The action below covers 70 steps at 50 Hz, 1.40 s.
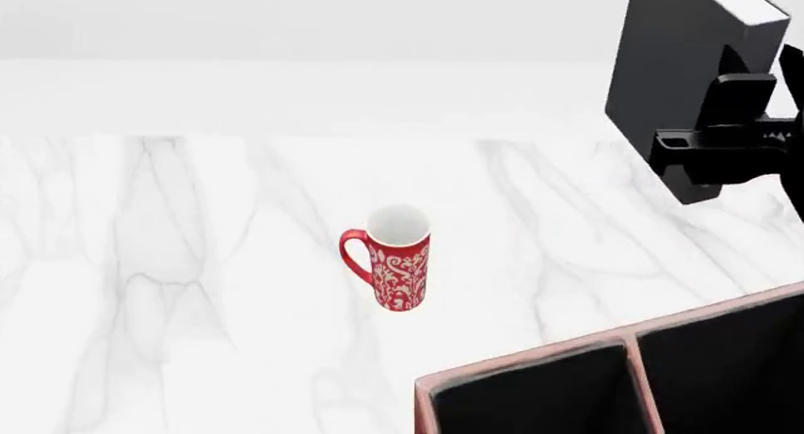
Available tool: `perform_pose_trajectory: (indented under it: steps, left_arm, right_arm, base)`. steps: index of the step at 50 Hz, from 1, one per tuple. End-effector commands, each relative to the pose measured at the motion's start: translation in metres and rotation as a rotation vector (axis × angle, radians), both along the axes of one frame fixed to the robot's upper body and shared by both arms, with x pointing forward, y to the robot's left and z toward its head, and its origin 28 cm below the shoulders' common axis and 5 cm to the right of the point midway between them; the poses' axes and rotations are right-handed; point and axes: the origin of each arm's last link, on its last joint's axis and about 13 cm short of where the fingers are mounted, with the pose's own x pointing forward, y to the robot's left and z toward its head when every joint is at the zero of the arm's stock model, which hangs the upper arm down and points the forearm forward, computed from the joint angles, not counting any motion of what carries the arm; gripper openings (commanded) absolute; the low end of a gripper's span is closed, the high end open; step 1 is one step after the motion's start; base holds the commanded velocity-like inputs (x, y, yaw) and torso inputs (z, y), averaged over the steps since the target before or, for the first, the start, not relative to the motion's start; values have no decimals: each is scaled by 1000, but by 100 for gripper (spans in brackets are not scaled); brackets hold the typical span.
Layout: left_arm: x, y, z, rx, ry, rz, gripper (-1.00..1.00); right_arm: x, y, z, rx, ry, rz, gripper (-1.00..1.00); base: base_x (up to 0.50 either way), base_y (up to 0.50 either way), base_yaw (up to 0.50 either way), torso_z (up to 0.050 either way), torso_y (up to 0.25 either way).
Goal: Pick up the book and place it in the right compartment of the caddy.
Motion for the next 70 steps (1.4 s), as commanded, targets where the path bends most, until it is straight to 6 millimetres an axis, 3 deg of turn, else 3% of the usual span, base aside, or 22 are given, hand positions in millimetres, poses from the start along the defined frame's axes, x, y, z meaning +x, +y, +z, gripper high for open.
perform_pose_trajectory:
  steps: [1, 27, 42, 70]
  left_arm:
    - [0, 1, -2, -5, 1, 2, 100]
    - [0, 2, -5, -11, 6, 2, 100]
    - [1, 1, -6, -13, 6, -1, 100]
    - [2, 1, -4, -14, 2, -6, 100]
  right_arm:
    - [-18, -27, 5, -1, -54, -162, -100]
    - [-46, -57, -7, 43, -43, -411, -100]
    - [-59, -68, -15, 57, -33, -471, -100]
    - [-64, -80, -28, 83, -7, -581, -100]
  base:
    - [0, 0, 0, 0, 0]
    - [0, 0, 0, 0, 2]
    - [0, 0, 0, 1, 1]
    - [0, 0, 0, 0, 1]
